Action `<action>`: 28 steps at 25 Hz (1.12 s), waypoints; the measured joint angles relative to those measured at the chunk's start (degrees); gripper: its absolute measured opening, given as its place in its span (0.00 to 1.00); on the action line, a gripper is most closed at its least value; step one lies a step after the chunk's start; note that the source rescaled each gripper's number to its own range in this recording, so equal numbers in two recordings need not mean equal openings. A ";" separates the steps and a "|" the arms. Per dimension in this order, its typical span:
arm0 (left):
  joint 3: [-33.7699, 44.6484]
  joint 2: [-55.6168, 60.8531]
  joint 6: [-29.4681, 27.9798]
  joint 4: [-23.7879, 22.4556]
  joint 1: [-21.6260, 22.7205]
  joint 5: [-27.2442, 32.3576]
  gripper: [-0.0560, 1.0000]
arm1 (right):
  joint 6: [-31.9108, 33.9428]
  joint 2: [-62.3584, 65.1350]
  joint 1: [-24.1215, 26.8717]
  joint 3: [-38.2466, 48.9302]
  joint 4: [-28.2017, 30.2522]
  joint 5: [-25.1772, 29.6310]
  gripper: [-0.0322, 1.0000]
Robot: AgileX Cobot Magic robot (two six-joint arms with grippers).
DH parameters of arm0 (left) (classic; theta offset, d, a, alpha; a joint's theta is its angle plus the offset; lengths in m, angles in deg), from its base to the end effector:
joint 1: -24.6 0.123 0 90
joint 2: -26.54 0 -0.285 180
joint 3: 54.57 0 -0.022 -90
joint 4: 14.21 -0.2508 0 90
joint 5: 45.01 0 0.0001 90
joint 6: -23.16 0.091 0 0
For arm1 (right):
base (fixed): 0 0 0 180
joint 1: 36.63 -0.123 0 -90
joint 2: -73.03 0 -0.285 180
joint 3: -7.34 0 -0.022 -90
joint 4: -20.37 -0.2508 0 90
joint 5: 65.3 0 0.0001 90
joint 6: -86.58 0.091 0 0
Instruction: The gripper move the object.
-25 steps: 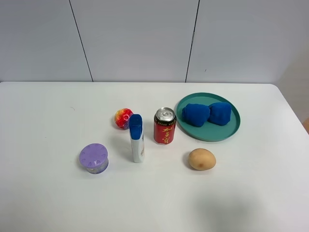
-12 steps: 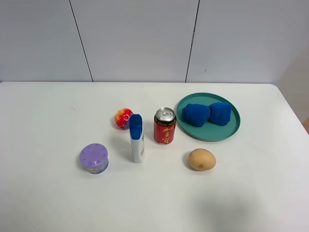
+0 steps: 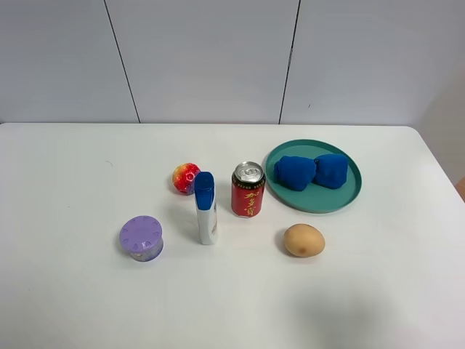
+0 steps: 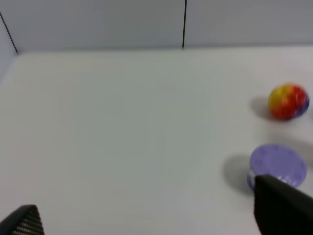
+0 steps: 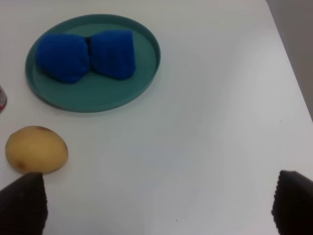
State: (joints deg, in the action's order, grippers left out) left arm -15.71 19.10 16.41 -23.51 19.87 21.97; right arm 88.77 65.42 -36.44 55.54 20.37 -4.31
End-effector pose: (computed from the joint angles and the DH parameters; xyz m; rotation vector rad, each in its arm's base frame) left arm -0.0325 0.0163 0.3138 -0.0691 1.9668 0.0580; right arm -0.0062 0.0000 0.2788 0.0423 2.0382 0.0219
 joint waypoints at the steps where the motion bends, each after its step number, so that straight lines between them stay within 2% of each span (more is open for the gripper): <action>1: 1.85 0.00 -0.21 0.06 0.00 -0.39 0.85 | 0.00 0.00 0.00 0.00 0.00 0.00 1.00; 4: 6.97 0.00 -1.48 0.26 0.00 -1.95 0.85 | 0.00 0.00 0.00 0.00 0.00 0.00 1.00; 8: 8.04 0.00 -3.21 2.49 0.00 -6.44 0.85 | 0.00 0.00 0.00 0.00 0.00 0.00 1.00; 28: 9.16 0.06 -1.49 2.89 0.00 -6.29 0.85 | 0.00 0.00 0.00 0.00 0.00 0.00 1.00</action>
State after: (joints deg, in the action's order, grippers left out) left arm -6.54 19.16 14.92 -20.61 19.87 15.68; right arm 88.77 65.42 -36.44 55.54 20.37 -4.31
